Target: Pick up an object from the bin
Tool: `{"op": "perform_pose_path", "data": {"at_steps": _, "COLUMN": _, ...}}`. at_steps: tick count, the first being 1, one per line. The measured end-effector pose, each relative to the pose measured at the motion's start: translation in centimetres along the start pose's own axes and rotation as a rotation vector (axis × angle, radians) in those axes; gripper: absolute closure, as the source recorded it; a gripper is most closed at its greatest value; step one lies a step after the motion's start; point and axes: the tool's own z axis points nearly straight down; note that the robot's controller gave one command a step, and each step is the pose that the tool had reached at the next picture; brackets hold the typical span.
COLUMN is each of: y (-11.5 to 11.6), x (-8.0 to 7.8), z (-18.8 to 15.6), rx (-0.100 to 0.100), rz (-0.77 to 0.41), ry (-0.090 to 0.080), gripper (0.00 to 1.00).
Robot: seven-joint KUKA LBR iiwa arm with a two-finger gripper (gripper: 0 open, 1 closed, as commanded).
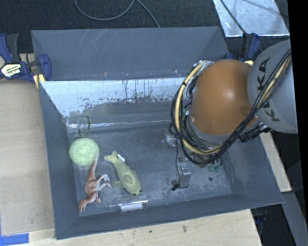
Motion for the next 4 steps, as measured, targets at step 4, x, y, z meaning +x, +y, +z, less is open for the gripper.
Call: {"op": "perform_pose_path", "data": {"at_steps": 4, "y": 10.9, "x": -1.3, "z": 5.3, "rx": -0.001, "rz": -0.165, "ry": -0.009, "gripper": 0.00}}
